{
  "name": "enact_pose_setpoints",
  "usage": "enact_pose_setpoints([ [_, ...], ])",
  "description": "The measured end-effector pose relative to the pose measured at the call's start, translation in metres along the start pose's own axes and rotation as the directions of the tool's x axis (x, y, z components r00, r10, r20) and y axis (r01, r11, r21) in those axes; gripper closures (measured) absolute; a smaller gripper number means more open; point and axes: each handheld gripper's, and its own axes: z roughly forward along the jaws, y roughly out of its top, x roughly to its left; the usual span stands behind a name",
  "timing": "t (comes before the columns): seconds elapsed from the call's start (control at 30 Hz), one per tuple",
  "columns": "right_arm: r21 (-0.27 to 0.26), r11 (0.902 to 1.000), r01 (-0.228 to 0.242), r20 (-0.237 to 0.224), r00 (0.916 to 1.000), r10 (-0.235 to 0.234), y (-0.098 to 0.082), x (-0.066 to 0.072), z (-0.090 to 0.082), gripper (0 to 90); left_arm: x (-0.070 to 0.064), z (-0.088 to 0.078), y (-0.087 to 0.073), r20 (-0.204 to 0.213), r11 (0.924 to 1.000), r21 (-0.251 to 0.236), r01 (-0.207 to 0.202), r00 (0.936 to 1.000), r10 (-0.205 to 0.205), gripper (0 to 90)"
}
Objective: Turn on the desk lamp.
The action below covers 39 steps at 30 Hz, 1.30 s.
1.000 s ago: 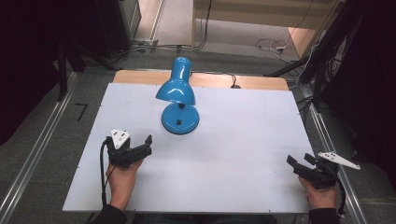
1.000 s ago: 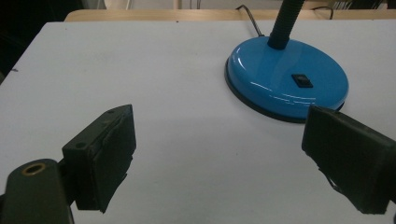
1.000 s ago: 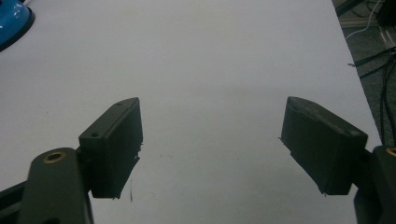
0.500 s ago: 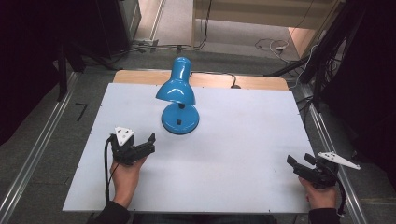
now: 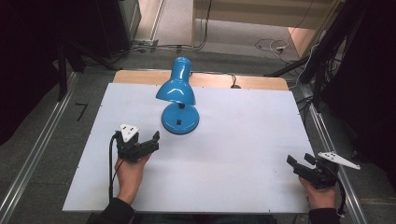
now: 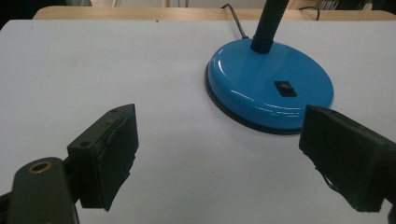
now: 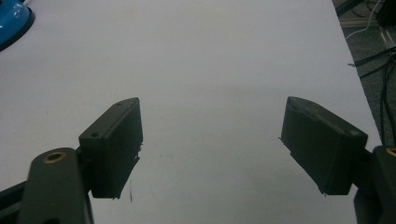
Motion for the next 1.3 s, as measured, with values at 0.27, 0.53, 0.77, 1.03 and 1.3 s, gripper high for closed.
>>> enact_pose_setpoints([
  [0.27,0.001,1.0,0.001,0.0,1.0,-0.001,0.0,0.0,0.0,19.1,-0.005,0.006,0.003,0.011,1.0,0.005,0.004,0.9999,-0.004,13.8],
  [0.53,0.001,1.0,-0.002,0.0,1.0,0.002,0.0,0.0,0.0,19.1,-0.006,0.012,0.004,0.028,0.9998,0.007,0.017,0.9995,-0.017,14.5],
  [0.77,0.001,1.0,-0.002,0.0,1.0,0.002,0.0,0.0,0.0,19.1,-0.009,0.016,0.007,0.035,0.9998,0.008,0.018,0.9992,-0.019,15.5],
  [1.03,0.001,1.0,0.001,0.0,1.0,-0.001,0.0,0.0,0.001,19.1,-0.013,0.023,0.01,0.045,0.9998,0.012,0.013,0.9989,-0.013,16.8],
  [1.3,0.002,1.0,0.0,0.0,1.0,0.0,0.0,0.0,0.001,19.1,-0.017,0.03,0.013,0.05,0.9999,0.012,0.007,0.9987,-0.007,17.6],
])
